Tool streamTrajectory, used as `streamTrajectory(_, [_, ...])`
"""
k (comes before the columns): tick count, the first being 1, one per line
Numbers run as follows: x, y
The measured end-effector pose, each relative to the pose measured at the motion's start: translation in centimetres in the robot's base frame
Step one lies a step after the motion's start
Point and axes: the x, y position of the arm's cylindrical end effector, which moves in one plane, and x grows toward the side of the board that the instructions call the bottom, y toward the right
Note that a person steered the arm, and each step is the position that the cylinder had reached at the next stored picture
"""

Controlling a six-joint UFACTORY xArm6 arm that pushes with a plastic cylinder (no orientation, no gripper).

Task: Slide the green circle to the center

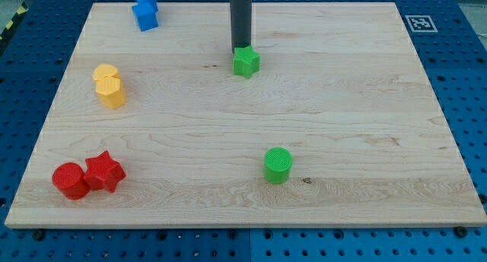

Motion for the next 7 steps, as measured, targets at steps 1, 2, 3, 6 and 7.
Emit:
streamTrajectory(1, [1.3, 0.0])
streamTrajectory(2, [1.6, 0.0])
streamTrajectory(3, [0.5, 0.5])
streamTrajectory(6, [9.9, 17.9])
streamTrajectory(7, [19.0, 21.1])
